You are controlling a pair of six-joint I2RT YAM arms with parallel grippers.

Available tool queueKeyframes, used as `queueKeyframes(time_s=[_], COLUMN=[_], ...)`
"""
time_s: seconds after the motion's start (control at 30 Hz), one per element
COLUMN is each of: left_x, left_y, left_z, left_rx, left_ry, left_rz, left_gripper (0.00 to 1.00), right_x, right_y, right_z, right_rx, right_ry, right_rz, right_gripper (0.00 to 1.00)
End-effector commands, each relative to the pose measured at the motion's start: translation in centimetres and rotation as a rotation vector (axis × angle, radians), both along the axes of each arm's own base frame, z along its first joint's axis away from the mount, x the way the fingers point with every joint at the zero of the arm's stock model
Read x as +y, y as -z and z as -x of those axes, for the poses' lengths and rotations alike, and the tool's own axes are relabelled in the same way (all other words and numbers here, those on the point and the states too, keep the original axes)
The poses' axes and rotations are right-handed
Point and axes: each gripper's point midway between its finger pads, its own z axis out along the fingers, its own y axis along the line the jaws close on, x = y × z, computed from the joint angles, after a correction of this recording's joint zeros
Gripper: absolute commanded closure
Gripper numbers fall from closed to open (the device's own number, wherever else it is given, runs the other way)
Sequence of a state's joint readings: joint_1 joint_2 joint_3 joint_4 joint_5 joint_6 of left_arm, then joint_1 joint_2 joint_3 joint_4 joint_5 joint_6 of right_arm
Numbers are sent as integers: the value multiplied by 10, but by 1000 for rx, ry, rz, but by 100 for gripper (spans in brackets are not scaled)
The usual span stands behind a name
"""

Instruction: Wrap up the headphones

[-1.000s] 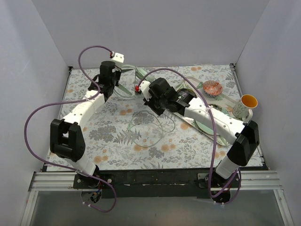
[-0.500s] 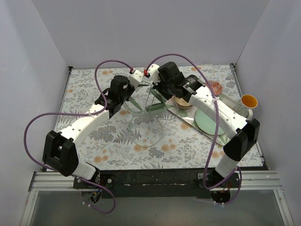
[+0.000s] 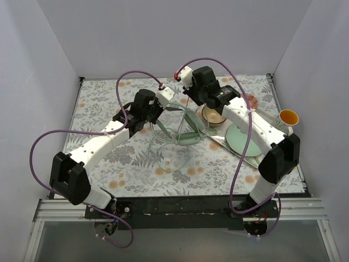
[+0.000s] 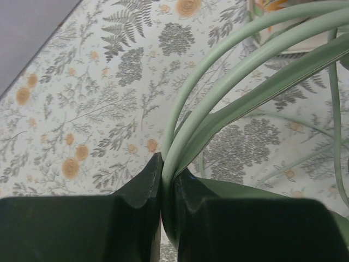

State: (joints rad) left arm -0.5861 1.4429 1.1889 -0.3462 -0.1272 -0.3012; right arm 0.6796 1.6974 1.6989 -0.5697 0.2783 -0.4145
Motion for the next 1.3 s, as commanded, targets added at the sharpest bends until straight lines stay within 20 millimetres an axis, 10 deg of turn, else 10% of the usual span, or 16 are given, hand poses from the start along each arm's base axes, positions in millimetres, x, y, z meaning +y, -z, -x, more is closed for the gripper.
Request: queueKeyframes(time_s=[0.0,0.27,0.9,1.27], left_x=[-29,-47,-20,-11], left_y=[-16,-56,-202,-272], left_z=[35,55,34,21], left_rx=[133,199,-14,-149], left_ry=[132,196,-6,-86], left_rz=[140,282,477,589], left_gripper=[100,100,100,100], right_x=[9,28,63,91], right_y=[-27,9,-9,20], right_z=[-27,-15,34,12], right_rx=[-43,134,137,208], right_ry=[-54,-194,-544,-465], right_rz=[-239,-366,-872,-1012], right_gripper=[82,81,65,40])
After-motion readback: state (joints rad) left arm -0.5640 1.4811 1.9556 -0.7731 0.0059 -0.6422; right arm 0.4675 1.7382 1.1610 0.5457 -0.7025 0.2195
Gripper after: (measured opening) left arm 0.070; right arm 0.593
